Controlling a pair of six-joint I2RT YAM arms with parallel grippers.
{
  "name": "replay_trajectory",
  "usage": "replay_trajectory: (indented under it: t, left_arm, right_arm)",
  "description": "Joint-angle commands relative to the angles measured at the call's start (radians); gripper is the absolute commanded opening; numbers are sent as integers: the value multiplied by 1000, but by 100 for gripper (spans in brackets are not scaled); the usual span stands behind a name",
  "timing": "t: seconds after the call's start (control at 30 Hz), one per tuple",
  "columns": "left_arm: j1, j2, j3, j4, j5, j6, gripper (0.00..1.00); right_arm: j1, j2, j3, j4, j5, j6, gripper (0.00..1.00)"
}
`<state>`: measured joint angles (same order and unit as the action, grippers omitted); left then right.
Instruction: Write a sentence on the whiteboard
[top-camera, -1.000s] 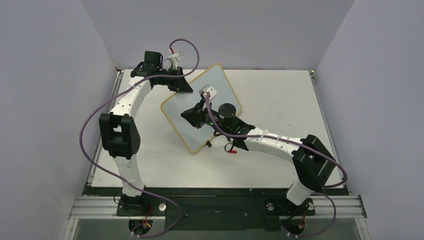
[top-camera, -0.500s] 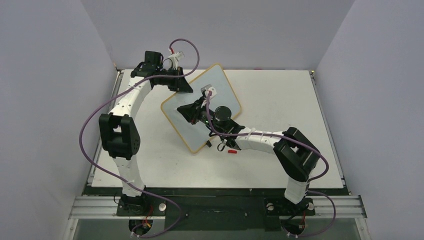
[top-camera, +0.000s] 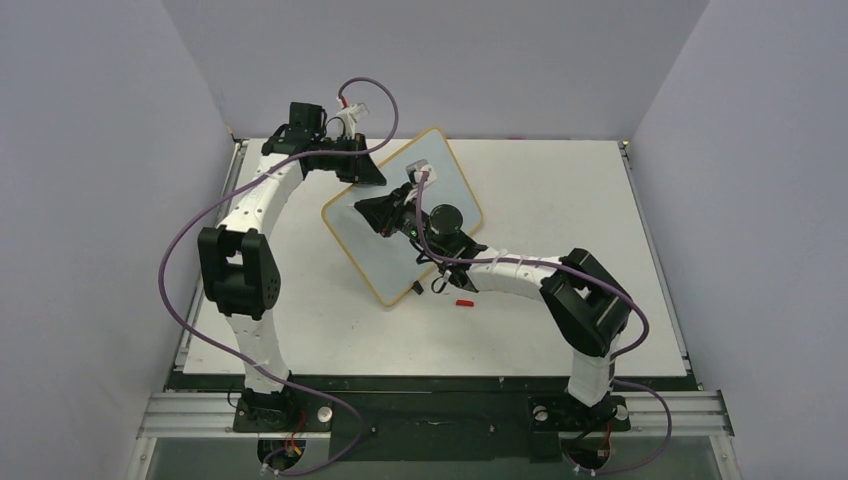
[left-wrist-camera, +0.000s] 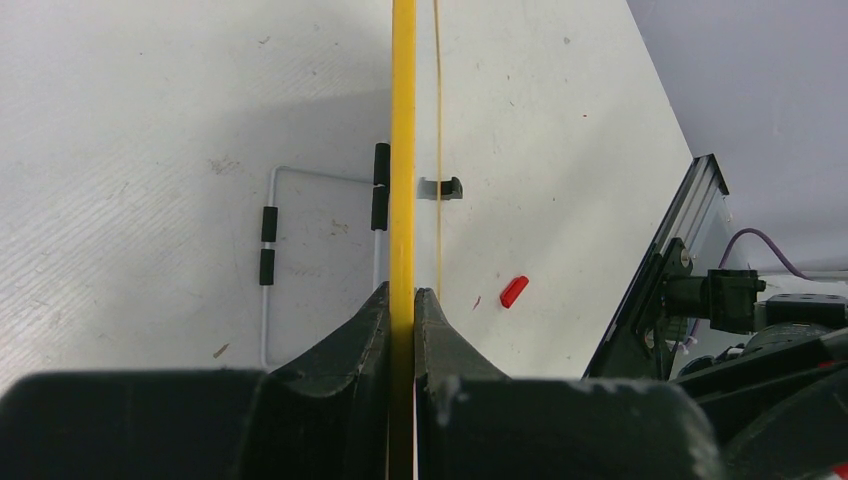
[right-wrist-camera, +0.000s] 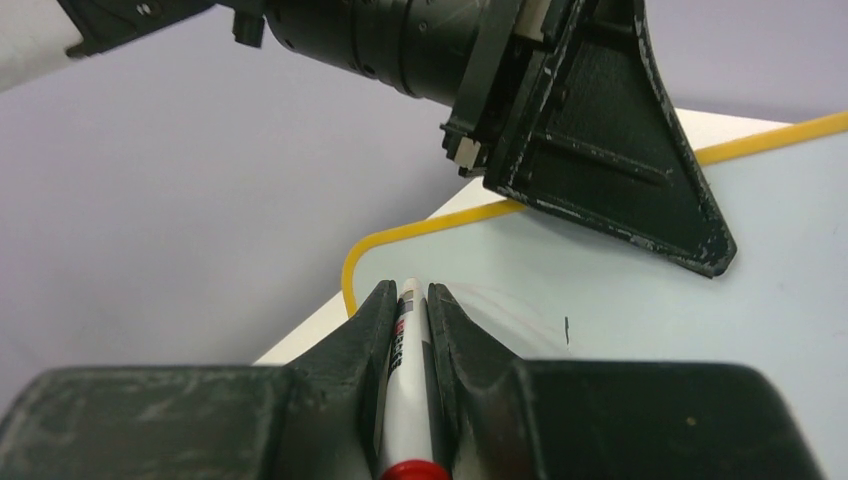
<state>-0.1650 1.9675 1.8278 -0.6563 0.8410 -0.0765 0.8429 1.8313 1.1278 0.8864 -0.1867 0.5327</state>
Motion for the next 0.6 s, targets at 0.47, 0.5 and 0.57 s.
replay_trajectory:
  t: [0.47, 0.5, 0.57]
  left_arm:
    - [-8, -46, 5, 94, -52, 53, 0]
    - [-8, -47, 4, 95, -52, 53, 0]
    - [-8, -48, 3, 96, -51, 52, 0]
  right_arm:
    - [-20, 50, 13, 42, 1, 30, 0]
    - [-19, 49, 3, 44, 1, 29, 0]
    - [-24, 44, -20, 49, 0, 29, 0]
